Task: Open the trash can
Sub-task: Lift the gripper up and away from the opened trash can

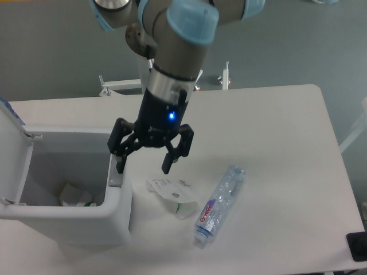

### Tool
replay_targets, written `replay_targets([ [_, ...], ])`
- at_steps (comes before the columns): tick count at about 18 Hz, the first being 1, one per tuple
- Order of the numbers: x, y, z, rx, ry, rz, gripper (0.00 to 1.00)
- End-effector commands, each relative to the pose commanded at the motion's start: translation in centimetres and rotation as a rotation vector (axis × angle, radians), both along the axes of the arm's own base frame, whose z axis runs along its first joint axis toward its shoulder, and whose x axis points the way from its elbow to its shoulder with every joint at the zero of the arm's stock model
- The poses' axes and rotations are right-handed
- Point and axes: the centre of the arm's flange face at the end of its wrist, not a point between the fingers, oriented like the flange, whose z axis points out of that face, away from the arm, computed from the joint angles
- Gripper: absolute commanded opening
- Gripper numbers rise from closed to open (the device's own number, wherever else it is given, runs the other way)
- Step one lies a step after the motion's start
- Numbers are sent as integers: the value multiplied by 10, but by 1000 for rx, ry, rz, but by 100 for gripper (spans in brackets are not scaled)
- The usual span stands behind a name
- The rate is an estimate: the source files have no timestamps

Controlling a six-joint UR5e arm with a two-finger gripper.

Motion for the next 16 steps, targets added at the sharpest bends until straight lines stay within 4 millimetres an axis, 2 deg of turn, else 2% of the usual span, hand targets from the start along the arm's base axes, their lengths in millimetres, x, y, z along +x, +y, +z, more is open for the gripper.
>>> replay_targets([
  [2, -20, -20, 22, -32, 100, 73, 100],
  [6, -42, -37, 38, -49, 171, 112, 100],
  [9, -63, -55, 39, -76, 197, 159, 100],
  [12, -76, -75, 40, -140, 278, 110, 100],
  [16, -79, -88, 21, -251, 352, 22, 100],
])
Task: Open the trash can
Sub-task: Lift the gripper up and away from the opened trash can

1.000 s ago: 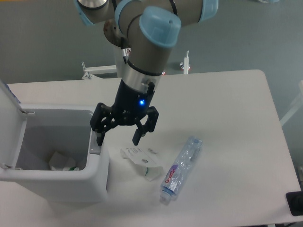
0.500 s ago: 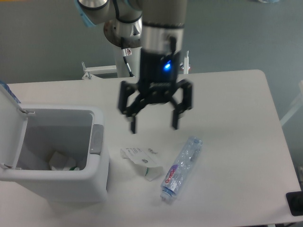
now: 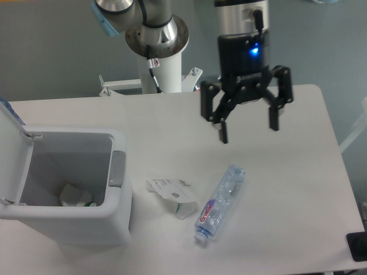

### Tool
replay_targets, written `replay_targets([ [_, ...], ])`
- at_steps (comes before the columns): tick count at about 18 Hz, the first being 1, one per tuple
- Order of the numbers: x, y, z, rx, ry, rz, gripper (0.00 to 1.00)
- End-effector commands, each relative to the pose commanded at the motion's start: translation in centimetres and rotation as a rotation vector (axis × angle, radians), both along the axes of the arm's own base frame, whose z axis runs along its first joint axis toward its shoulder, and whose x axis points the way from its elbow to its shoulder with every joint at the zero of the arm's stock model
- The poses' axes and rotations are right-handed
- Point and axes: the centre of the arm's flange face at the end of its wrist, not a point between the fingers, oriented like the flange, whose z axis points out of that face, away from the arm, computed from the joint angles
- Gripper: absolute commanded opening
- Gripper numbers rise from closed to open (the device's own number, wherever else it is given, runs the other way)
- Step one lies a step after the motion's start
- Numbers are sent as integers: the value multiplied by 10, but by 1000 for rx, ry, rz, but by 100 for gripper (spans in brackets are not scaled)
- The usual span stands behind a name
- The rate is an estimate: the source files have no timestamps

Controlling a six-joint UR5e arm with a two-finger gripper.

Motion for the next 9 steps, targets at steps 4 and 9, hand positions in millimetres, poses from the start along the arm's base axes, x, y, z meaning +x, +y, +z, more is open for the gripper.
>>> replay_targets([
  [4, 0, -22, -21, -139, 51, -145, 100],
  [9, -2, -45, -39, -221, 86, -251, 100],
])
